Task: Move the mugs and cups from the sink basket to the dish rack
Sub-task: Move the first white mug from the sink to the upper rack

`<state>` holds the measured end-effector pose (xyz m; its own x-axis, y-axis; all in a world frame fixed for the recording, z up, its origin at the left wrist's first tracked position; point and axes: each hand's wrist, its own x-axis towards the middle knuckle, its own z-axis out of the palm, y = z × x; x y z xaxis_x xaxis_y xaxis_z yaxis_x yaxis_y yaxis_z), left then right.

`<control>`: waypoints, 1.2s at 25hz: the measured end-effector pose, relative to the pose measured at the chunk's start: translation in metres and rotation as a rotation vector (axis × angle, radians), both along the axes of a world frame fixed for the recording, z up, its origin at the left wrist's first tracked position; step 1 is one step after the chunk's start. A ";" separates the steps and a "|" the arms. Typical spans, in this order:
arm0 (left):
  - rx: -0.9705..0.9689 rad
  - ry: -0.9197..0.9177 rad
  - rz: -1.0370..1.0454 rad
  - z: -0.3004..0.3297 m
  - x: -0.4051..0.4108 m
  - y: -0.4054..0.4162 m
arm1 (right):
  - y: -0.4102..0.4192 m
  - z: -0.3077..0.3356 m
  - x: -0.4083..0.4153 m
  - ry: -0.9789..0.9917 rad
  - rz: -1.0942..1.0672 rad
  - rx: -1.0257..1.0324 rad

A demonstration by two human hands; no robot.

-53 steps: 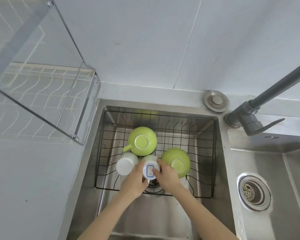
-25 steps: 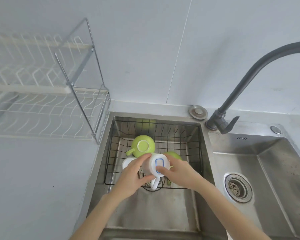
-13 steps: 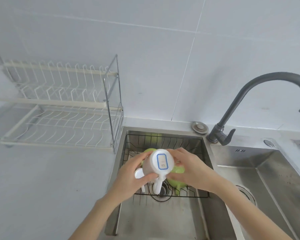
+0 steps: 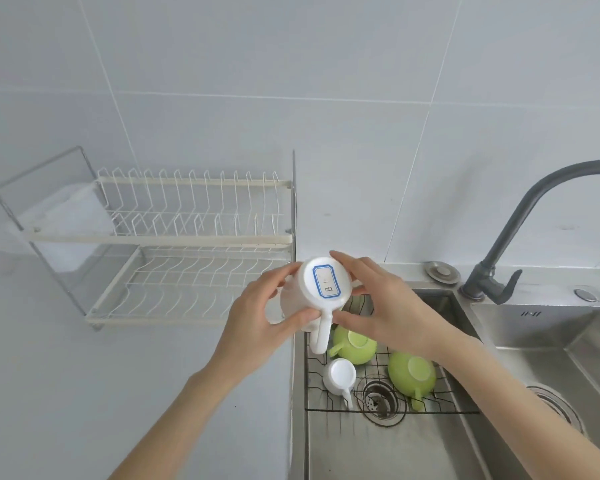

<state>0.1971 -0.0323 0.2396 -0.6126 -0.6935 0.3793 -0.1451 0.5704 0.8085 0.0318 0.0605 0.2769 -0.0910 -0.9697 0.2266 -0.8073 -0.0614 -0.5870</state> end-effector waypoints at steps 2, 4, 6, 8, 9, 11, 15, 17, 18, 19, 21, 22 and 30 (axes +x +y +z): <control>-0.036 0.000 -0.006 0.014 0.010 -0.013 | -0.011 0.015 0.010 0.026 0.005 -0.045; -0.061 0.005 -0.011 0.031 0.017 -0.026 | -0.024 0.034 0.017 0.054 0.012 -0.070; -0.079 0.026 -0.017 0.048 0.022 -0.040 | -0.037 0.055 0.022 0.096 0.018 -0.077; -0.107 0.050 -0.012 0.066 0.027 -0.055 | -0.052 0.075 0.027 0.147 0.031 -0.097; -0.124 0.059 -0.011 0.074 0.029 -0.063 | -0.060 0.085 0.029 0.176 0.038 -0.105; -0.153 0.065 -0.012 0.088 0.031 -0.079 | -0.076 0.103 0.032 0.236 0.041 -0.102; -0.176 0.013 0.018 0.112 0.029 -0.112 | -0.111 0.129 0.032 0.370 0.027 -0.032; -0.164 -0.032 0.016 0.118 0.026 -0.127 | -0.129 0.135 0.030 0.434 0.023 0.019; -0.144 -0.060 0.007 0.119 0.023 -0.134 | -0.138 0.136 0.028 0.459 0.020 0.050; -0.118 -0.088 -0.004 0.119 0.021 -0.142 | -0.147 0.136 0.026 0.480 0.017 0.081; -0.060 -0.129 -0.030 0.115 0.017 -0.158 | -0.165 0.135 0.023 0.505 0.022 0.135; -0.031 -0.142 -0.041 0.112 0.015 -0.166 | -0.174 0.133 0.021 0.507 0.028 0.159; 0.088 -0.337 -0.078 0.085 -0.008 -0.217 | -0.236 0.096 0.002 0.551 0.045 0.346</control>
<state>0.1890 -0.2492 0.3242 -0.7455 -0.6607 0.0876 -0.3706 0.5203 0.7694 0.0335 -0.1759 0.3728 -0.0084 -0.9952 -0.0977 -0.9967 0.0162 -0.0793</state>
